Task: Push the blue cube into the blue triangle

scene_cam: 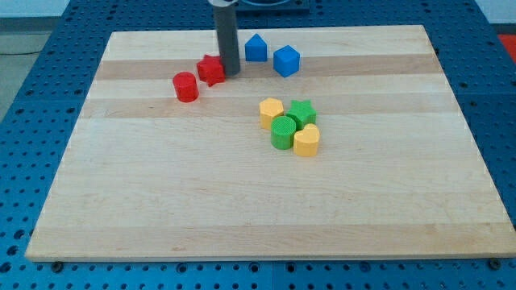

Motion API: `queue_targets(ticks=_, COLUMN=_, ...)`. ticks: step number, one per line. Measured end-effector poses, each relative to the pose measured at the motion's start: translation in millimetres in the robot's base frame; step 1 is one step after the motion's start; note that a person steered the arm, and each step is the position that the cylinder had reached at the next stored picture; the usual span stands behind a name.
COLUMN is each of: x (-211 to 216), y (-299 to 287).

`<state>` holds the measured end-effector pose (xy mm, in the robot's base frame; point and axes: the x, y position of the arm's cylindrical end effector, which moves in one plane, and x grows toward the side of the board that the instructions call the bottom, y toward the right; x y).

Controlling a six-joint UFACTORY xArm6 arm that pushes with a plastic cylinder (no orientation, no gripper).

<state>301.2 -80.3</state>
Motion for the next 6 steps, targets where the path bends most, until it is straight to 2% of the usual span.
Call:
queue_targets(ticks=1, x=23, y=-25)
queue_targets(ticks=2, x=43, y=-26)
queue_targets(ticks=3, x=43, y=-15)
queue_targets(ticks=5, x=43, y=105)
queue_targets(ticks=6, x=23, y=135)
